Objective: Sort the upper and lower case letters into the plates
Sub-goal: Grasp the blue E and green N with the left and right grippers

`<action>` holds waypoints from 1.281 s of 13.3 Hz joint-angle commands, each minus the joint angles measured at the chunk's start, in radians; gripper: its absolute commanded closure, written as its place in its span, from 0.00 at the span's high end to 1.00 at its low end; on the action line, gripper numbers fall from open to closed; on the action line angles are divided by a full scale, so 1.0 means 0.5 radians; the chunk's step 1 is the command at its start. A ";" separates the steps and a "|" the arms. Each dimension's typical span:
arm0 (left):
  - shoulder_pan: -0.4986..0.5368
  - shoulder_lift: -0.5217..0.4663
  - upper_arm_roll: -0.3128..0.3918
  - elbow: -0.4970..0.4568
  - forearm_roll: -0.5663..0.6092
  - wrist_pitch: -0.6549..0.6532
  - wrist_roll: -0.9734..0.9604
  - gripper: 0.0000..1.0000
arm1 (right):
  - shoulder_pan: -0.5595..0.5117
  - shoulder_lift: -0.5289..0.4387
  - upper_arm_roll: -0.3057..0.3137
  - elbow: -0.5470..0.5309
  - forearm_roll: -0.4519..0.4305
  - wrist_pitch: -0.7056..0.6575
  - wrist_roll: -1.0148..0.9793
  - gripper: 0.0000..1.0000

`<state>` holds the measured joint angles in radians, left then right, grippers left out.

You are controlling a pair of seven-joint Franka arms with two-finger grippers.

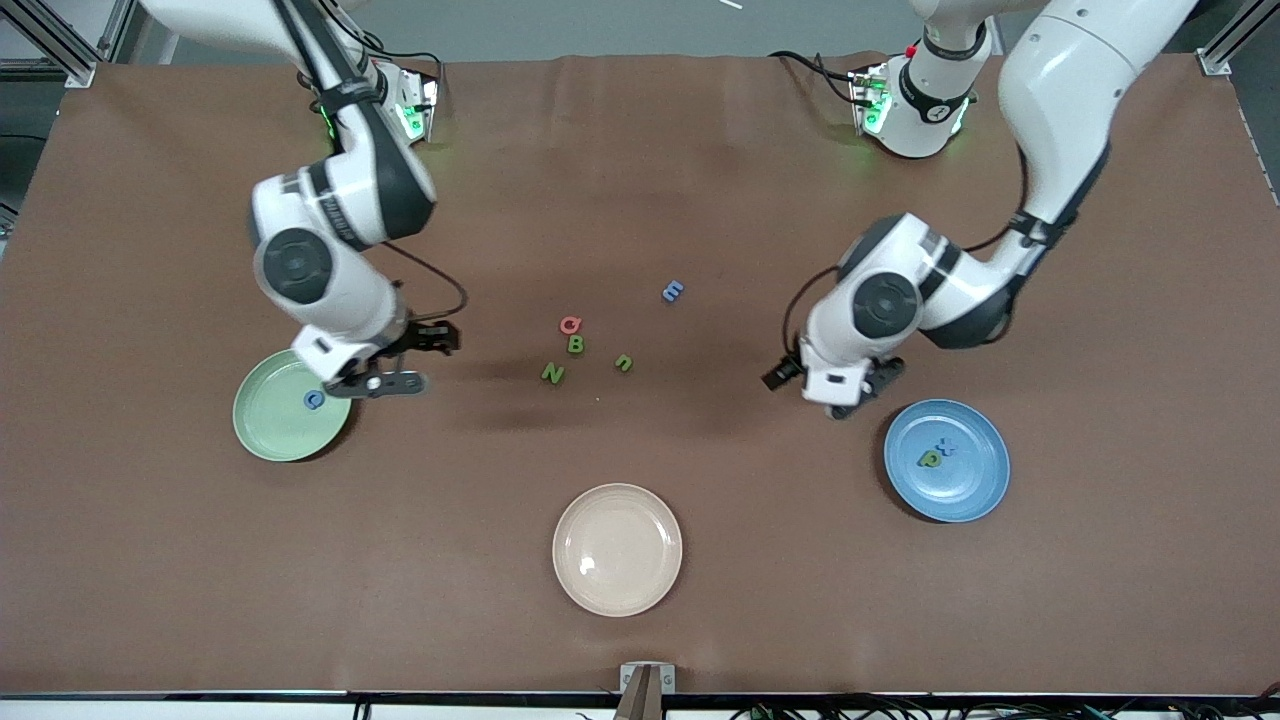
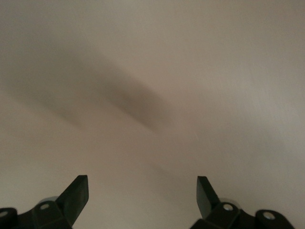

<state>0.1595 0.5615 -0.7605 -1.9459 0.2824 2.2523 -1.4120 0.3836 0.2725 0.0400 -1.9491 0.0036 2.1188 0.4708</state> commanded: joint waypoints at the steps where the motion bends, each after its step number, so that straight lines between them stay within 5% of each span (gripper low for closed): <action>1: -0.192 -0.009 -0.013 -0.185 0.040 0.320 -0.338 1.00 | 0.073 0.172 -0.022 0.029 0.036 0.195 0.346 0.90; 5: -0.465 0.135 0.008 -0.186 0.043 0.490 -0.712 1.00 | 0.315 0.436 -0.025 0.029 0.033 0.621 0.837 0.90; 7: -0.653 0.162 0.143 -0.179 0.101 0.530 -0.915 1.00 | 0.377 0.547 -0.025 0.029 0.030 0.778 0.948 0.90; 11: -0.850 0.248 0.257 -0.173 0.104 0.603 -1.100 1.00 | 0.451 0.648 -0.028 0.060 0.030 0.837 1.086 0.86; 15: -0.862 0.261 0.294 -0.170 0.104 0.616 -1.106 0.84 | 0.411 0.673 -0.034 0.075 0.024 0.837 1.077 0.82; 17: -0.853 0.252 0.303 -0.167 0.104 0.613 -1.103 0.73 | 0.411 0.682 -0.034 0.085 0.017 0.837 1.077 0.73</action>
<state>-0.2649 0.6870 -0.6279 -2.0306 0.3113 2.5554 -1.9406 0.5932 0.5981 0.0192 -1.9224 0.0047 2.5394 1.0020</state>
